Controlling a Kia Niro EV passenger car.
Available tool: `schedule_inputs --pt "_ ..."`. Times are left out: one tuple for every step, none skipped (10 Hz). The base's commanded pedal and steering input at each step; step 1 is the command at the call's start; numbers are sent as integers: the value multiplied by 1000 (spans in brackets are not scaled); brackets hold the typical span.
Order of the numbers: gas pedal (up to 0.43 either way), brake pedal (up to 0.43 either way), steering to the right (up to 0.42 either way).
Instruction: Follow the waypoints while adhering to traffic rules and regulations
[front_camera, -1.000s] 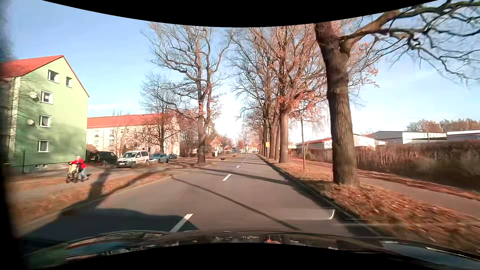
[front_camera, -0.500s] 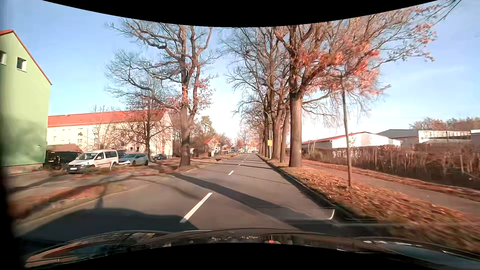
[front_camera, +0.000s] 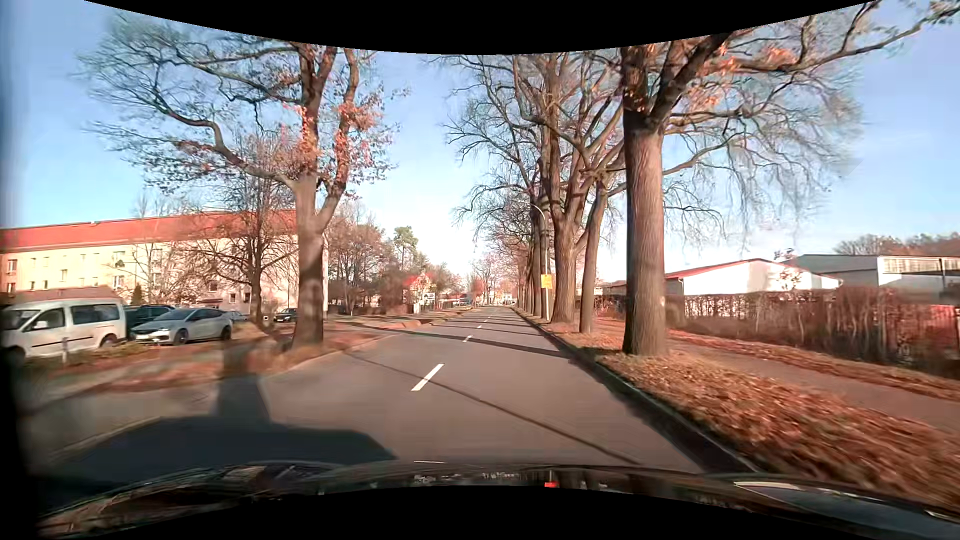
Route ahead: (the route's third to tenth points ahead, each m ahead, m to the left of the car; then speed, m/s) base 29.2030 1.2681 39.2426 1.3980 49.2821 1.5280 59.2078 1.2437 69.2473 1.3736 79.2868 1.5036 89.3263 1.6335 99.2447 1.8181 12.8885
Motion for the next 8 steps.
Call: schedule_inputs --pt "110 0 0" --pt "110 0 1" --pt "110 0 1" --pt "110 0 1" --pt "110 0 0" --pt "110 0 0" --pt "110 0 -1" --pt "110 0 -1"
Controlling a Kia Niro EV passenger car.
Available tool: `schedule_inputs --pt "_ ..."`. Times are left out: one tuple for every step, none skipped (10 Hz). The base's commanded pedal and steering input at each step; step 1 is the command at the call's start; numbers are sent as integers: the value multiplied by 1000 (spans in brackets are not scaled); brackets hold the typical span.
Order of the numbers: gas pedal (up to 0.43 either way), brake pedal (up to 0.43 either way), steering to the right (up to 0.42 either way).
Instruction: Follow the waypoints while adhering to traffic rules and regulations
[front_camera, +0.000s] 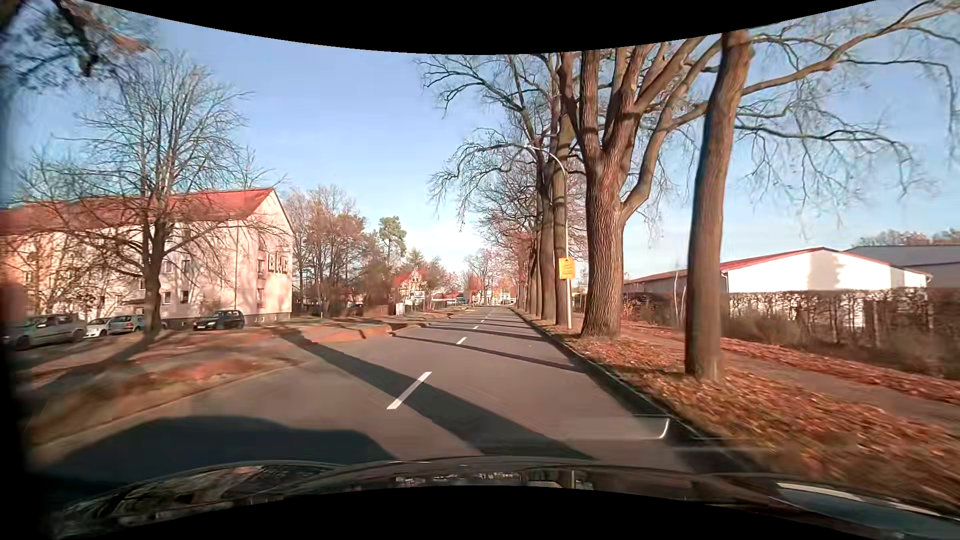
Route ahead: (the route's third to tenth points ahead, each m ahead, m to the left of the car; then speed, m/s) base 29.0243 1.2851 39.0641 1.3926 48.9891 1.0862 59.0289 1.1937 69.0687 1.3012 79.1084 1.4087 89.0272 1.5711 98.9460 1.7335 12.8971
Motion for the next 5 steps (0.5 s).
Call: schedule_inputs --pt "110 0 -1" --pt "110 0 -2" --pt "110 0 -2" --pt "110 0 -2" --pt "110 0 -1"
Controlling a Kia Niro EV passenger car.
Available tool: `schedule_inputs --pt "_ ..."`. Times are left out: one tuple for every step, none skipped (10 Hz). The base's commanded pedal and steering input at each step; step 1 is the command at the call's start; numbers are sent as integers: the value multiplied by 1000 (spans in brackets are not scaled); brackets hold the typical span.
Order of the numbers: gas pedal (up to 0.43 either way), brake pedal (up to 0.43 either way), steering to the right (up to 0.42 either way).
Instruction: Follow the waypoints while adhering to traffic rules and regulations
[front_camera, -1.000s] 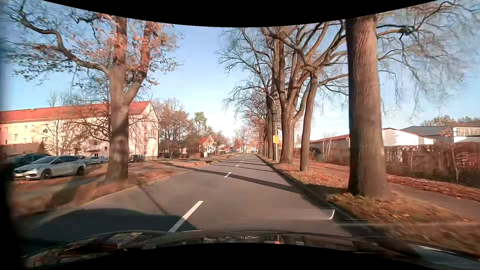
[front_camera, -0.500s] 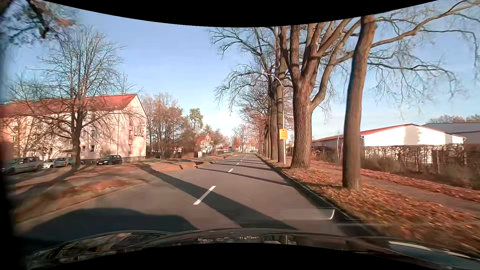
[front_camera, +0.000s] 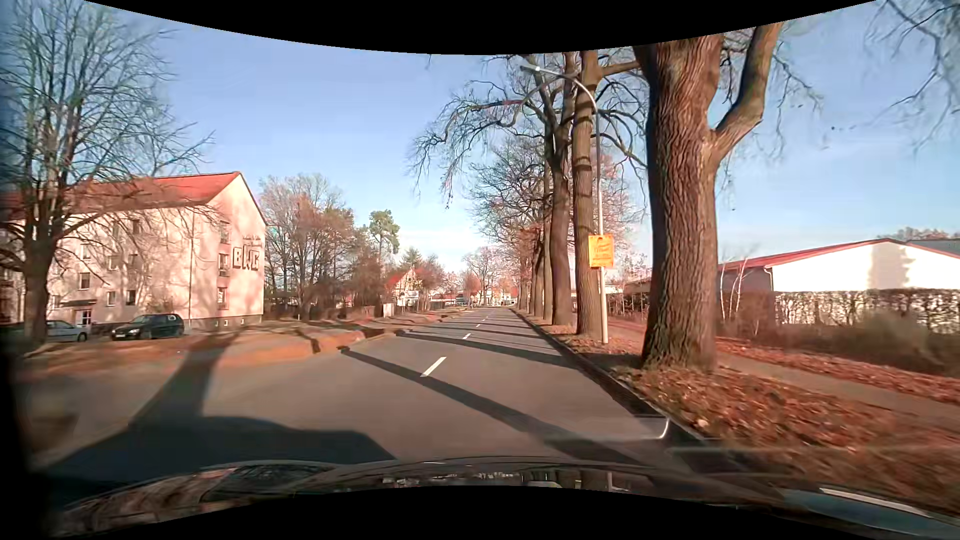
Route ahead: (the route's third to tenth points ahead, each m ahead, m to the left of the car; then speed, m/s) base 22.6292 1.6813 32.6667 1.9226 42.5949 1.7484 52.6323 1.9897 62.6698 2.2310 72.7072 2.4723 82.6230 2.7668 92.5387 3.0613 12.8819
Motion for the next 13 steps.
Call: schedule_inputs --pt "110 0 -2" --pt "110 0 -2" --pt "110 0 -2" --pt "110 0 -3" --pt "110 0 -3" --pt "110 0 -3" --pt "110 0 -3" --pt "110 0 -3" --pt "110 0 -3" --pt "98 0 -3" --pt "98 0 -1" --pt "98 0 -1" --pt "98 0 -1"
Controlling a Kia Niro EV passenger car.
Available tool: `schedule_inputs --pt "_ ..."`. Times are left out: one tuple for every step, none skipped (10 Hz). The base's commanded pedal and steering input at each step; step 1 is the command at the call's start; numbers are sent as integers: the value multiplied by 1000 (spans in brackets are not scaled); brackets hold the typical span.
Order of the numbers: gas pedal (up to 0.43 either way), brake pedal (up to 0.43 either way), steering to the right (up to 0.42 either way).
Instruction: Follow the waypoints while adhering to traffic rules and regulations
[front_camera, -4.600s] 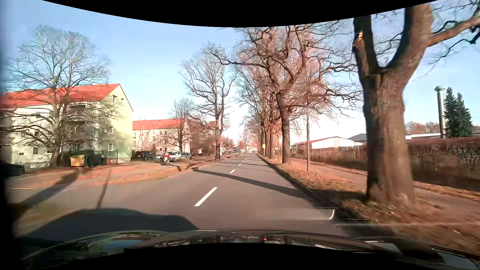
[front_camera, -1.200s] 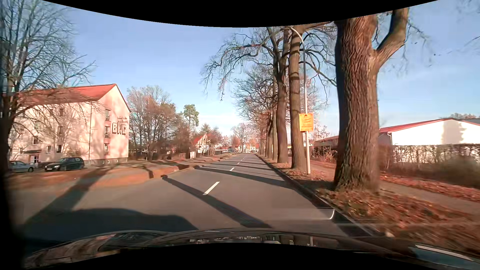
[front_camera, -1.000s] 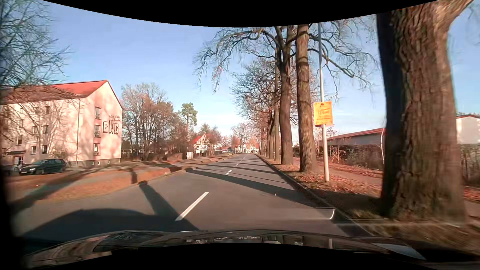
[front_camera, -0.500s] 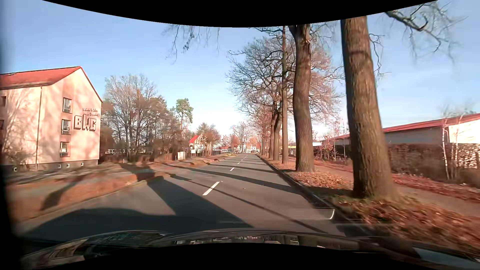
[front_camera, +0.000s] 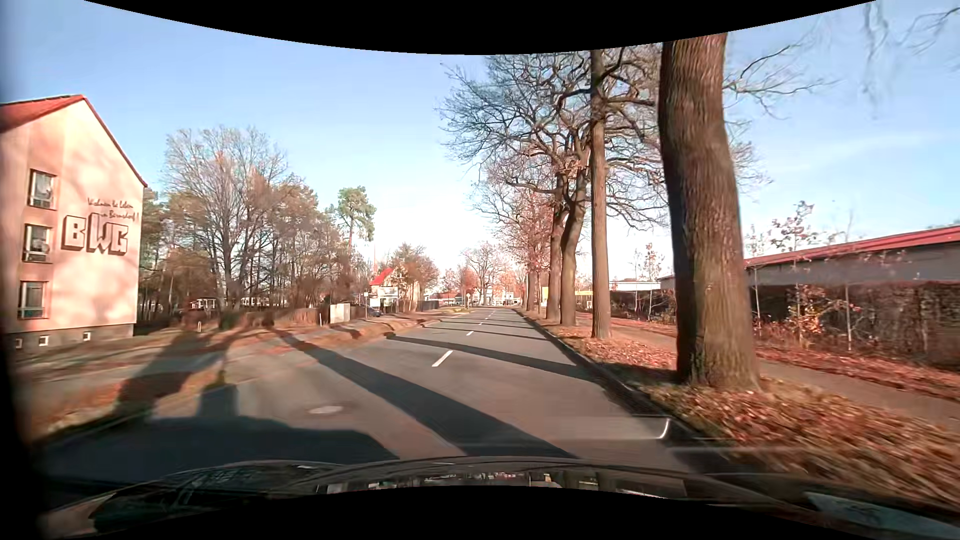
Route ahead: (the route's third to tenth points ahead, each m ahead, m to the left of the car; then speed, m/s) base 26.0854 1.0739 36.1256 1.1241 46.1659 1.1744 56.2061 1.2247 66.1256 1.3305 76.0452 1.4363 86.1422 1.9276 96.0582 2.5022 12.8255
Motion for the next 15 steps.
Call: schedule_inputs --pt "98 0 -1" --pt "98 0 -1" --pt "98 0 -1" --pt "98 0 -1" --pt "98 0 -1" --pt "98 0 -1" --pt "98 0 -1" --pt "98 0 -1" --pt "98 0 -1" --pt "98 0 -1" --pt "98 0 -1" --pt "98 0 -1" --pt "98 0 -1" --pt "98 0 -1" --pt "98 0 0"
